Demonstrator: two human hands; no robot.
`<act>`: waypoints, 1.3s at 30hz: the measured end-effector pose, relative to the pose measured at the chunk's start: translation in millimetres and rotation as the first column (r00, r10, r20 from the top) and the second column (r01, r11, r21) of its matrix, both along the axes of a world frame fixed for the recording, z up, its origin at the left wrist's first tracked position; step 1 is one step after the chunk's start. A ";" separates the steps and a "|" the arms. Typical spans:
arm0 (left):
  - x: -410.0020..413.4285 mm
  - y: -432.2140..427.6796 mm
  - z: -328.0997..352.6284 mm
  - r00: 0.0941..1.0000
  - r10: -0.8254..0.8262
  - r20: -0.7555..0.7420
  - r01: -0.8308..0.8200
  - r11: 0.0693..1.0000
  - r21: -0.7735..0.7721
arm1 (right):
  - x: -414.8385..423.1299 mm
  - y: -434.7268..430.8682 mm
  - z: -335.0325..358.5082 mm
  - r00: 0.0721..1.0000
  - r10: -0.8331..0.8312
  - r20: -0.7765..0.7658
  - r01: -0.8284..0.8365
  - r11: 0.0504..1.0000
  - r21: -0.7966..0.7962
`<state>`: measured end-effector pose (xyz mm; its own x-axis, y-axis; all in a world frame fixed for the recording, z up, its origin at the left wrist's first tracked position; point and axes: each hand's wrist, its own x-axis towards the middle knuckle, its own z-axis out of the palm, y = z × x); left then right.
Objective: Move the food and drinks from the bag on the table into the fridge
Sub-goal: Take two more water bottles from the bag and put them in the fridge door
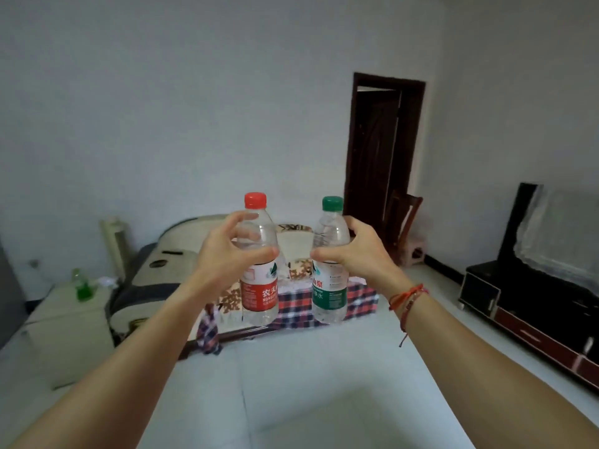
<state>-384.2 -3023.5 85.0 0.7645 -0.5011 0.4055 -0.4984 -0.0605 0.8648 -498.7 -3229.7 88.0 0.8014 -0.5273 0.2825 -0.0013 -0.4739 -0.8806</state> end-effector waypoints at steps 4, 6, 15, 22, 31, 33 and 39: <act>-7.1 34.9 -3.8 0.985 0.174 0.004 -0.174 0.985 -0.009 | 27.1 19.8 3.3 0.976 0.215 -0.016 -0.215 0.977 0.005; -13.1 55.8 -4.8 0.964 0.265 0.001 -0.265 0.964 -0.014 | 41.4 35.2 1.8 0.950 0.311 -0.012 -0.311 0.950 0.006; -51.7 178.3 -11.9 0.780 0.626 -0.009 -0.626 0.780 -0.006 | 83.0 153.2 -8.5 0.782 0.623 -0.030 -0.623 0.782 0.007; -89.6 278.4 -13.8 0.621 0.784 -0.001 -0.783 0.621 -0.030 | 98.0 263.1 -10.5 0.638 0.770 -0.018 -0.770 0.638 -0.015; -141.6 384.1 -17.0 0.430 0.903 0.015 -0.903 0.430 -0.010 | 90.8 389.8 -15.1 0.485 0.874 -0.015 -0.874 0.485 -0.022; -149.7 399.2 -18.3 0.407 0.913 0.014 -0.913 0.407 -0.004 | 89.3 410.9 -16.5 0.465 0.885 -0.010 -0.885 0.465 -0.024; -162.6 435.3 -22.6 0.361 0.932 0.011 -0.932 0.361 -0.017 | 88.1 457.4 -20.8 0.409 0.913 -0.019 -0.912 0.408 -0.035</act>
<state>-546.8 -2588.2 62.4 0.7354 0.5299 0.4224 -0.1409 -0.4902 0.8602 -410.6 -2772.3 67.2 0.8017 0.5253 0.2853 0.4530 -0.2226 -0.8633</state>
